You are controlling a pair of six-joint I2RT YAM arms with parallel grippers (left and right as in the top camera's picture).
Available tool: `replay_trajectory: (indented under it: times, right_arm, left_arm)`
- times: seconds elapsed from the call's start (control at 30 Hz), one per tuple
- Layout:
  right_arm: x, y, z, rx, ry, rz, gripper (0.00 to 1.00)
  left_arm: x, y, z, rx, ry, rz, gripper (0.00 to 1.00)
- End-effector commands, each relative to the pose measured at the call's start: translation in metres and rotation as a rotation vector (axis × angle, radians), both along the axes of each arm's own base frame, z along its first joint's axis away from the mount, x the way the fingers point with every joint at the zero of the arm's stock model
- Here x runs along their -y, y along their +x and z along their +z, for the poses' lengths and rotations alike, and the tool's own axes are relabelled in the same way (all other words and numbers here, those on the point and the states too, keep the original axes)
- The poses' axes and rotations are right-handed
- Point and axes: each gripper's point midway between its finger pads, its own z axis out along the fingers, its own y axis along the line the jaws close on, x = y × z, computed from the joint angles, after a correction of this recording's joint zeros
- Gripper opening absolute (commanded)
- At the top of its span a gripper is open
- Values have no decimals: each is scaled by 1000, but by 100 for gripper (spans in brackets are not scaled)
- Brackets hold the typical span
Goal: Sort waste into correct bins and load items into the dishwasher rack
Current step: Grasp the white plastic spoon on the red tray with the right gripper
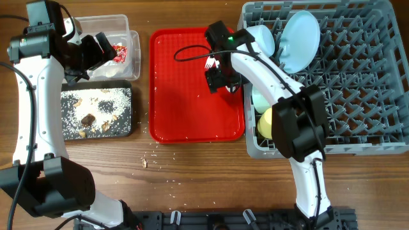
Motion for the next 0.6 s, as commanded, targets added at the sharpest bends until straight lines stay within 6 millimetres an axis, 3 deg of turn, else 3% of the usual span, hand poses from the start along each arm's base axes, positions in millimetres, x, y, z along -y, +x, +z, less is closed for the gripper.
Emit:
replay_trajectory:
  times: [0.0,0.47,0.57]
  right_arm:
    - [6,-1,-19,-38,-25,38,79]
    - [2,11,-55,-29,-28,49,75]
    - [1,11,-55,-28,-28,48,67]
  left_arm:
    - [-2,1,4,11,3,15,100]
    - [-2,1,4,11,3,15,100]
    - [-2,1,4,11,3,15,100]
